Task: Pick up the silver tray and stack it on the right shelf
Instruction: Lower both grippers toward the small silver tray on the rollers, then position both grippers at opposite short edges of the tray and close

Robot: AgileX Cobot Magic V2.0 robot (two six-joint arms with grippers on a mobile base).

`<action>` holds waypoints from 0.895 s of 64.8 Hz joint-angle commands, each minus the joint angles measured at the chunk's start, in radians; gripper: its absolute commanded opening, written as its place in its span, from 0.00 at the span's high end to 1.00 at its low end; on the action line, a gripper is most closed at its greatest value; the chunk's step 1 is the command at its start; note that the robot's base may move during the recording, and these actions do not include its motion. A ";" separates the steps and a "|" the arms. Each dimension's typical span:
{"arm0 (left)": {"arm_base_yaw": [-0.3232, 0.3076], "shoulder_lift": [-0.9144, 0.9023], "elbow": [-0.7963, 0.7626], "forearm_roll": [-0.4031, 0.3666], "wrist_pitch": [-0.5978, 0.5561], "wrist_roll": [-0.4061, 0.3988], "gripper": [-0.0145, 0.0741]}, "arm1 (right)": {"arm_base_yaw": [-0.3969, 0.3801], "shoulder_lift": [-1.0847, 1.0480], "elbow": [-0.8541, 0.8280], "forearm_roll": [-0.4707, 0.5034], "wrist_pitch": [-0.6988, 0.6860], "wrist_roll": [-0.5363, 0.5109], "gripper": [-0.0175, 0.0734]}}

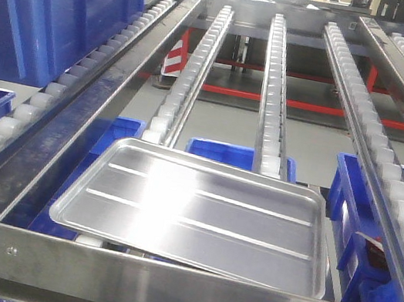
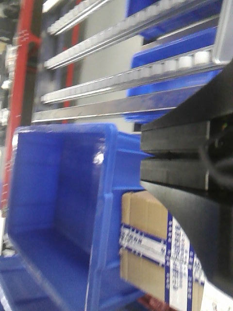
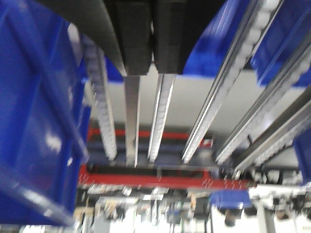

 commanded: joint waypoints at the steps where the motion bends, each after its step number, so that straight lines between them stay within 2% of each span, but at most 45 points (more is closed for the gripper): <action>1: -0.041 0.064 -0.042 -0.012 -0.058 0.004 0.81 | 0.029 0.066 -0.053 -0.002 -0.046 -0.001 0.52; 3: -0.060 0.084 -0.045 -0.016 -0.057 0.004 0.73 | 0.046 0.088 -0.059 -0.002 -0.035 -0.001 0.46; 9: -0.115 0.132 -0.046 -0.019 -0.057 0.004 0.48 | 0.091 0.130 -0.067 -0.002 -0.021 -0.001 0.38; 12: -0.139 0.157 -0.046 -0.030 -0.057 0.004 0.41 | 0.117 0.148 -0.069 -0.002 -0.020 -0.001 0.36; 15: -0.178 0.182 -0.046 -0.037 -0.057 0.004 0.40 | 0.148 0.169 -0.069 0.005 -0.020 -0.001 0.36; 18: -0.244 0.208 -0.046 -0.032 -0.055 0.004 0.41 | 0.177 0.194 -0.071 0.024 -0.022 -0.001 0.36; 23: -0.409 0.261 -0.052 -0.032 -0.062 0.004 0.43 | 0.220 0.244 -0.071 0.105 -0.025 -0.001 0.36; 27: -0.510 0.316 -0.072 -0.032 -0.039 0.004 0.44 | 0.243 0.288 -0.084 0.180 -0.001 -0.001 0.36; 32: -0.585 0.395 -0.107 -0.032 -0.019 0.004 0.44 | 0.273 0.344 -0.121 0.225 0.075 -0.001 0.36; 38: -0.613 0.493 -0.151 -0.023 -0.024 0.004 0.44 | 0.318 0.432 -0.189 0.225 0.203 -0.001 0.36; 44: -0.606 0.591 -0.203 -0.073 -0.027 0.000 0.44 | 0.361 0.514 -0.250 0.225 0.250 -0.001 0.36; 52: -0.574 0.727 -0.335 -0.097 0.162 -0.007 0.44 | 0.413 0.607 -0.317 0.226 0.268 0.005 0.36; 58: -0.557 0.838 -0.444 -0.092 0.316 -0.059 0.44 | 0.421 0.672 -0.358 0.226 0.313 0.056 0.36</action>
